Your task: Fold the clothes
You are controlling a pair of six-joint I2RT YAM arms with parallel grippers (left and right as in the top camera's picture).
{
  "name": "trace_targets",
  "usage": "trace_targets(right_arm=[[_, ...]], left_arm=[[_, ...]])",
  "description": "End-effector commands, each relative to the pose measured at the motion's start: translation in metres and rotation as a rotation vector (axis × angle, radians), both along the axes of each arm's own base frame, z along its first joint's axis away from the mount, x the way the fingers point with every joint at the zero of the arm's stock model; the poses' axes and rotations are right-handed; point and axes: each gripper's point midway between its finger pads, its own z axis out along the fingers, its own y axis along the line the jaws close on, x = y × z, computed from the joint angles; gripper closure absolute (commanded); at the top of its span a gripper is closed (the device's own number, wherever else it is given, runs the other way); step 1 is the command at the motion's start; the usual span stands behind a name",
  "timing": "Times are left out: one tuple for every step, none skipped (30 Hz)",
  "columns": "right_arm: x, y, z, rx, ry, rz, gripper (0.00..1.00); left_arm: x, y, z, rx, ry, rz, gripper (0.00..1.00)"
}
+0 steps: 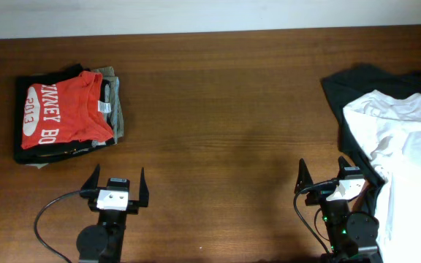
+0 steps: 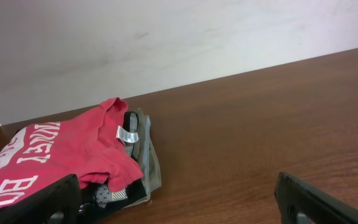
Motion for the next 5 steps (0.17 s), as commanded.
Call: trace_targets(right_arm=[[0.0001, -0.0024, -0.0021, 0.0, 0.001, -0.011, 0.01], [0.0001, -0.0024, -0.0021, 0.0, 0.001, -0.011, 0.01], [0.0001, -0.0024, -0.0021, 0.0, 0.001, -0.011, 0.01], [0.0001, -0.0024, -0.0021, 0.0, 0.001, -0.011, 0.01], [0.0001, -0.0024, -0.0021, 0.0, 0.001, -0.011, 0.01]], left_arm=[[0.0002, 0.003, -0.0018, 0.014, 0.004, 0.015, 0.01], [0.0002, 0.003, -0.0018, 0.014, 0.004, 0.015, 0.01], [0.0002, 0.003, -0.0018, 0.014, 0.004, 0.015, 0.01], [0.0002, 0.003, -0.0018, 0.014, 0.004, 0.015, 0.01], [0.0002, 0.003, -0.0018, 0.014, 0.004, 0.015, 0.01]])
